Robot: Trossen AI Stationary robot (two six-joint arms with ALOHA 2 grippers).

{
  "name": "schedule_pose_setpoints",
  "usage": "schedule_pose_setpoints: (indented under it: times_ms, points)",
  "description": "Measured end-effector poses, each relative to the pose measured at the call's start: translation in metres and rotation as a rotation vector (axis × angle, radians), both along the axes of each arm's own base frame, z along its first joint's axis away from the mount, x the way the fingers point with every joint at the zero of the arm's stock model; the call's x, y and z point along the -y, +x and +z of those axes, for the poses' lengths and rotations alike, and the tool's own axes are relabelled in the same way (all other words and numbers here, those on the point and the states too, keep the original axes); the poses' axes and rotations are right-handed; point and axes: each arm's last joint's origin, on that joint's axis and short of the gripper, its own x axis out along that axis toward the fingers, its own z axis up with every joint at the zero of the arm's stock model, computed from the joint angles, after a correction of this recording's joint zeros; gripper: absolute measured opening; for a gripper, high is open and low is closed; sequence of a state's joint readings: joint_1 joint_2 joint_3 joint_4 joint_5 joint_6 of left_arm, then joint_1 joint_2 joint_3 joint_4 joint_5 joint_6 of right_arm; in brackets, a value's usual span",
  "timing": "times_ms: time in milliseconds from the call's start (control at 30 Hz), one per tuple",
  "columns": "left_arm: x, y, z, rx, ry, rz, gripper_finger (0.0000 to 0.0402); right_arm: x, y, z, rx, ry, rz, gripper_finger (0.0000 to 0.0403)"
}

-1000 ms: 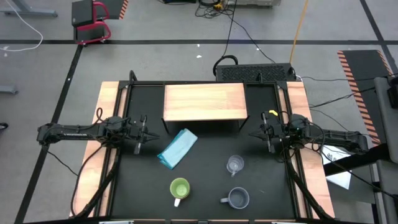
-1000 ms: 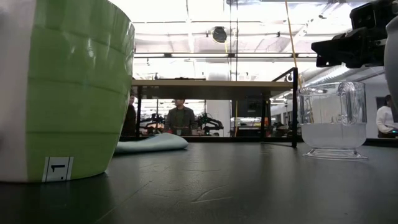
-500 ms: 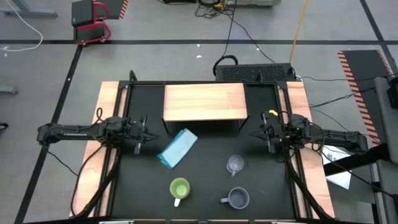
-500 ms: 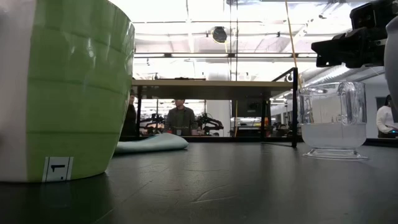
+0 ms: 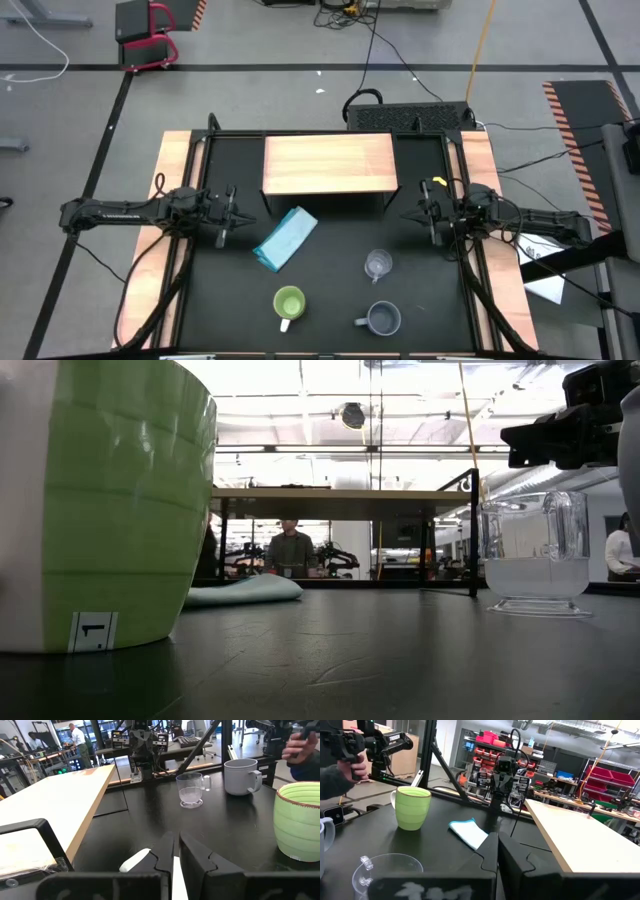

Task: Stack small to large cups/mugs on shelf
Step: Put the transparent mug on the shelf

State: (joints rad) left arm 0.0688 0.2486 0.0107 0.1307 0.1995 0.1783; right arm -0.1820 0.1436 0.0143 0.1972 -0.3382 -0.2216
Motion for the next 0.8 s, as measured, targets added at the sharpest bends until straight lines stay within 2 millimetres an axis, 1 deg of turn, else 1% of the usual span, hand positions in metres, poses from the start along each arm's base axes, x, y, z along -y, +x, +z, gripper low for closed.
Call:
schedule_pose_setpoints:
  times_ms: [167, 367, 467, 667, 800]
  points:
    - [0.000, 0.000, 0.002, 0.022, -0.002, 0.000, 0.0031, 0.000, 0.000, 0.004, 0.037, 0.008, 0.001, 0.0000]
    - [0.000, 0.001, 0.007, 0.070, -0.043, 0.003, 0.0031, 0.000, -0.001, 0.008, 0.061, 0.136, 0.014, 0.0000]
    - [0.000, 0.001, 0.010, 0.100, -0.058, 0.003, 0.0031, 0.000, -0.001, 0.009, 0.059, 0.171, 0.017, 0.0000]
    - [0.000, 0.000, 0.023, 0.215, -0.183, -0.003, 0.0031, 0.000, -0.002, 0.015, 0.130, 0.127, 0.020, 0.0000]
    - [0.000, -0.001, 0.028, 0.266, -0.194, -0.009, 0.0031, -0.001, -0.003, 0.021, 0.193, 0.145, 0.035, 0.0000]
